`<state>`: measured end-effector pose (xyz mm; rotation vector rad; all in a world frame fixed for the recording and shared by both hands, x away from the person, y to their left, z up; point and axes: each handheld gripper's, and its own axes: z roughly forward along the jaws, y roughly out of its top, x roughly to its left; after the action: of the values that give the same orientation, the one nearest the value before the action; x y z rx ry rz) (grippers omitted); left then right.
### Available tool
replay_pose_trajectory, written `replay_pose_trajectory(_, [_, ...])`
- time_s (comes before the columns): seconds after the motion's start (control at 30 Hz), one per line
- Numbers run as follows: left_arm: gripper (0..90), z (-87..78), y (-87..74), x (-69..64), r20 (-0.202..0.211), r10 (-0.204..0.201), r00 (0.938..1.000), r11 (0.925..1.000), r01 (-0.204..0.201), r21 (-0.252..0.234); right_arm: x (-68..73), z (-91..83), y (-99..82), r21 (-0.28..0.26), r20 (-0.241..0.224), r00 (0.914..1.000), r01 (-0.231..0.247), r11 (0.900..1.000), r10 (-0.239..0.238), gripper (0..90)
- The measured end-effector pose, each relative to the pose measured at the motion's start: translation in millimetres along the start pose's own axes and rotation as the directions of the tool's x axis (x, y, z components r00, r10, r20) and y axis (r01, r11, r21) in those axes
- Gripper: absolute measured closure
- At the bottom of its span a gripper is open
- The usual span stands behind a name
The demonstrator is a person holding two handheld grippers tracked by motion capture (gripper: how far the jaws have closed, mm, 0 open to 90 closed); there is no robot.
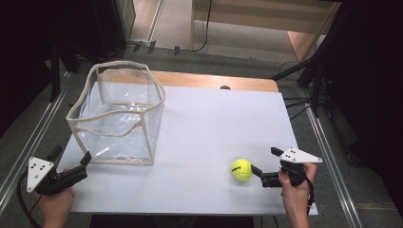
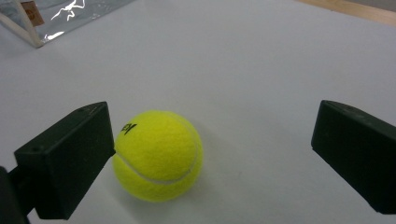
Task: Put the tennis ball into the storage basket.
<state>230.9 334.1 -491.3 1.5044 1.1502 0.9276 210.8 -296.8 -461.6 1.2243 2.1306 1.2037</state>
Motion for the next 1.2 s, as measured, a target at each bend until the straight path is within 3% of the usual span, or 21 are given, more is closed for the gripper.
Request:
replay_pose_trajectory(0.6, [6.9, -0.3, -0.1, -0.1, 0.003, -0.002, 1.0, 1.0, 0.002, -0.004, 13.8, 20.2, 7.8, 0.106, -0.071, 0.9971, 0.037, 0.9936, -0.029, 0.0])
replay_pose_trajectory(0.73, [6.9, -0.3, 0.1, 0.1, 0.003, -0.004, 1.0, 1.0, 0.004, -0.003, 17.4, 26.5, 9.0, 0.16, -0.091, 0.9956, 0.039, 0.9863, -0.025, 0.0])
replay_pose_trajectory(0.97, [6.9, -0.3, 0.0, -0.1, 0.004, -0.002, 1.0, 1.0, 0.003, -0.006, 19.7, 34.4, 8.8, 0.202, -0.101, 0.9945, 0.048, 0.9783, -0.028, 0.0])
replay_pose_trajectory(1.2, [6.9, -0.3, 0.0, 0.0, 0.004, -0.004, 1.0, 1.0, 0.004, -0.005, 22.9, 44.3, 7.6, 0.268, -0.104, 0.994, 0.061, 0.9615, -0.034, 0.0])
